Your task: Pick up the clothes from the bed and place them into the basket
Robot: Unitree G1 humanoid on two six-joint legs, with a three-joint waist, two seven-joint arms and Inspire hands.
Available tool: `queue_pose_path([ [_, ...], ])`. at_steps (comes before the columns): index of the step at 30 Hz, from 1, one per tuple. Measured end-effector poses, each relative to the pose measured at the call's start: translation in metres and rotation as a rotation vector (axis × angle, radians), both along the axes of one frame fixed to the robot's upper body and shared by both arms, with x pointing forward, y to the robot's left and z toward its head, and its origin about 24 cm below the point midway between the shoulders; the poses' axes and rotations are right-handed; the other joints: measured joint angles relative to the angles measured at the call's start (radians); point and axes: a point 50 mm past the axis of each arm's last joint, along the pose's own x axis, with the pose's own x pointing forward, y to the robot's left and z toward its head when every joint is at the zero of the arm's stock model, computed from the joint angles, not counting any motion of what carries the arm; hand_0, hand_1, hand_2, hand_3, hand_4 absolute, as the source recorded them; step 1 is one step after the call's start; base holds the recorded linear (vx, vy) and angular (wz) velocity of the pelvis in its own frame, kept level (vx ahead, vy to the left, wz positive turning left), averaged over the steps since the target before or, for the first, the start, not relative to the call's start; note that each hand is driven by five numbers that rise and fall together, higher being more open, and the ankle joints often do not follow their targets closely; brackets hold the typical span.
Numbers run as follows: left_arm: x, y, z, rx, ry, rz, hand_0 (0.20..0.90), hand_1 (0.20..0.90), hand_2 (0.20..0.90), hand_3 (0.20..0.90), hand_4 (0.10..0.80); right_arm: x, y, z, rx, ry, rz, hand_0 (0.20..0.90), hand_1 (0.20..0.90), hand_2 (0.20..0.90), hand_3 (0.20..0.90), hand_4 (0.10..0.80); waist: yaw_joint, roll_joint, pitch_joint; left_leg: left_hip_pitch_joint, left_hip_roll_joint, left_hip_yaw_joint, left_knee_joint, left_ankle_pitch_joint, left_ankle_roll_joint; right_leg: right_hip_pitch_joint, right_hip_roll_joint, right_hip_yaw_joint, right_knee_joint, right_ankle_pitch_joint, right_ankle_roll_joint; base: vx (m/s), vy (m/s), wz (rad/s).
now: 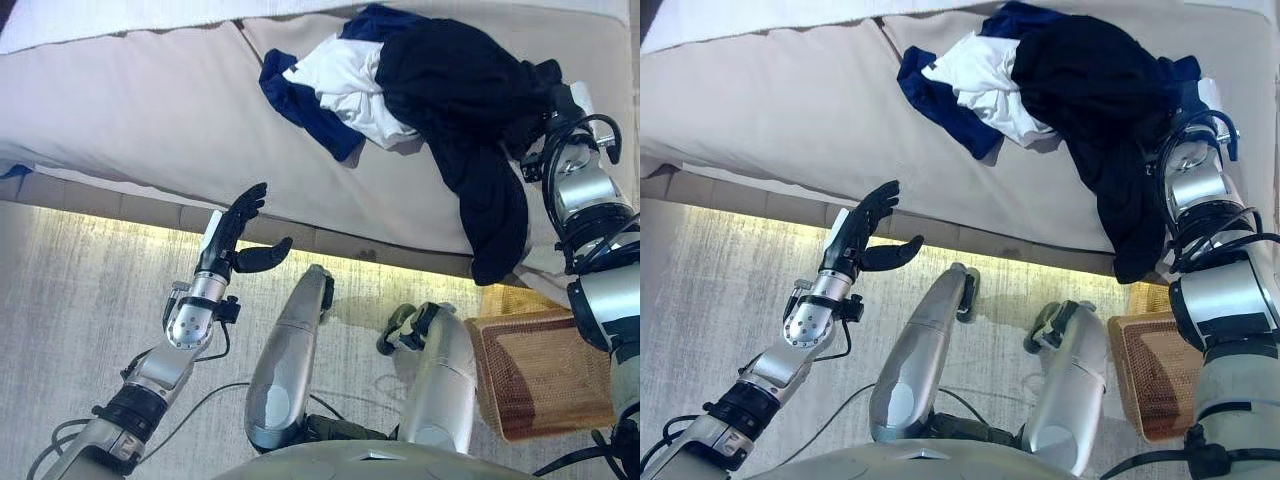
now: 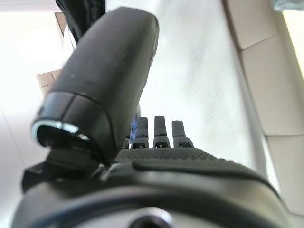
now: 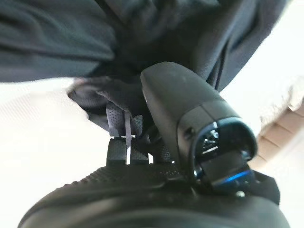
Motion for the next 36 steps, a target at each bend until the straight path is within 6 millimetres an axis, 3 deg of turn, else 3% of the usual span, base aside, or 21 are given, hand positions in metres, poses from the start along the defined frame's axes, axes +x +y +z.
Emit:
queue_pose_path([
  [4, 0.001, 0.000, 0.003, -0.004, -0.013, -0.001, 0.900, 0.900, 0.900, 0.900, 0.800, -0.002, -0.004, 0.002, 0.021, -0.012, -0.015, 0.300, 0.300, 0.300, 0.200, 0.100, 0.001, -0.004, -0.002, 0.116, 0.008, 0.020, -0.105, 0.021, -0.007, 0.108, 0.017, -0.012, -0.110, 0.049, 0.000, 0.037, 0.027, -0.12],
  [14, 0.009, 0.003, 0.015, -0.001, -0.030, 0.020, 0.900, 0.900, 0.900, 0.900, 0.800, -0.013, -0.028, 0.011, 0.046, -0.020, -0.067, 0.300, 0.300, 0.300, 0.200, 0.100, 0.005, -0.032, -0.021, 0.413, 0.007, 0.034, -0.332, 0.040, -0.016, 0.392, 0.059, -0.040, -0.336, 0.084, 0.035, 0.090, -0.004, -0.06],
  [18, 0.011, 0.004, 0.016, 0.002, -0.025, 0.018, 0.900, 0.900, 0.900, 0.900, 0.800, -0.015, -0.032, 0.009, 0.047, -0.010, -0.066, 0.300, 0.300, 0.300, 0.200, 0.100, 0.004, -0.071, -0.108, 0.443, 0.008, 0.032, -0.399, 0.053, -0.023, 0.423, 0.068, -0.051, -0.404, 0.090, 0.041, 0.053, -0.004, 0.01],
  [26, 0.013, 0.003, 0.016, 0.003, -0.019, 0.019, 0.900, 0.900, 0.900, 0.900, 0.800, -0.017, -0.034, 0.007, 0.068, -0.015, -0.073, 0.300, 0.300, 0.300, 0.200, 0.100, -0.002, -0.080, -0.146, 0.556, 0.023, 0.031, -0.516, 0.085, -0.030, 0.540, 0.103, -0.078, -0.525, 0.132, 0.032, -0.016, 0.008, -0.01],
  [30, 0.013, 0.004, 0.014, 0.009, -0.003, 0.027, 0.900, 0.900, 0.900, 0.900, 0.800, -0.022, -0.040, 0.022, 0.045, -0.070, -0.085, 0.300, 0.300, 0.300, 0.200, 0.100, -0.011, -0.081, -0.148, 0.607, 0.023, 0.038, -0.601, 0.113, -0.026, 0.582, 0.120, -0.078, -0.602, 0.161, 0.040, -0.036, 0.029, -0.03],
  [36, 0.012, 0.011, 0.002, 0.017, 0.071, 0.065, 0.900, 0.900, 0.900, 0.900, 0.800, -0.038, -0.057, 0.075, -0.001, -0.205, -0.128, 0.300, 0.300, 0.300, 0.200, 0.100, -0.055, -0.082, -0.149, 0.659, 0.025, 0.047, -0.727, 0.191, -0.031, 0.658, 0.164, -0.076, -0.802, 0.278, 0.050, -0.025, 0.020, -0.06],
])
